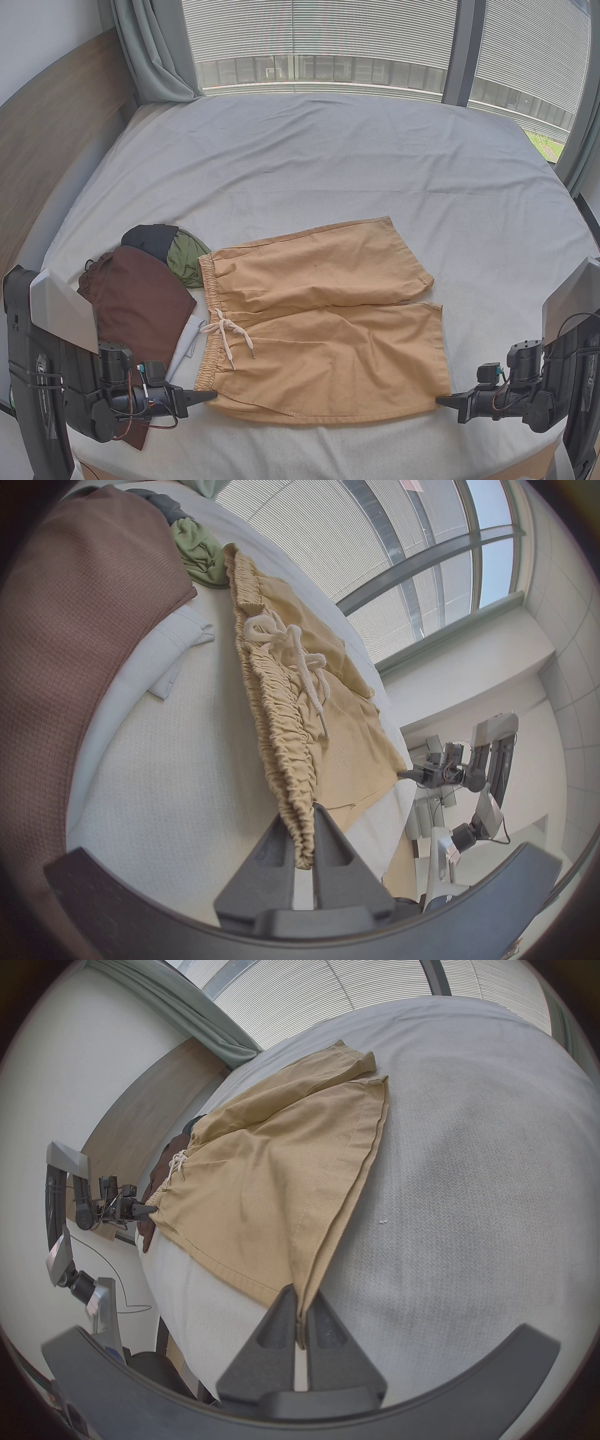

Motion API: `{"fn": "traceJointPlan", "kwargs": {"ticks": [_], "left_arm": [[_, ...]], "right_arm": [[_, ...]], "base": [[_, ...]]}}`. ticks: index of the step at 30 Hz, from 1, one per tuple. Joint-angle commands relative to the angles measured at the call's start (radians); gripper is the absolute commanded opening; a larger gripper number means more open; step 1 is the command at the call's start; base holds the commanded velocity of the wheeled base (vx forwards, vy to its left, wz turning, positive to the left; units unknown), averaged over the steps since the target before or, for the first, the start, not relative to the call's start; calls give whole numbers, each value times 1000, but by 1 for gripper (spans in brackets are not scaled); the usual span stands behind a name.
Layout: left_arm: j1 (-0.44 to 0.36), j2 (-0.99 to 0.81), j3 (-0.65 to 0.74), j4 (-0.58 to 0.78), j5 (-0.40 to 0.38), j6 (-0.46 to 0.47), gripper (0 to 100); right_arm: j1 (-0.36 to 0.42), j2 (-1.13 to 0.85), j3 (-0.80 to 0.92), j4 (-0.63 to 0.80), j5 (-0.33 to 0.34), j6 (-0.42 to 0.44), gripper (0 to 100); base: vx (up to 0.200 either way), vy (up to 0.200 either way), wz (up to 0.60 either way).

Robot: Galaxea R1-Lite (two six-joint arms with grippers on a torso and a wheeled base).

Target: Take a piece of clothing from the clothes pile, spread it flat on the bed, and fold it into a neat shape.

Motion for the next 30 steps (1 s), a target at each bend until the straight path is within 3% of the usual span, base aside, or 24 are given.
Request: {"fn": "traceJointPlan", "kwargs": {"ticks": [1, 15, 30], "left_arm": [[19, 8, 29, 1, -16, 39, 0], [34, 14, 136, 1, -33, 166, 0], [33, 14, 156, -2, -40, 200, 0]], "right_arm": [[-26, 8, 19, 0, 23, -31, 0], [-61, 34, 26, 9, 82, -130, 0], [-72, 20, 26, 41, 155, -174, 0]], "base": [[0, 0, 0], [0, 0, 0], [0, 0, 0]]}}
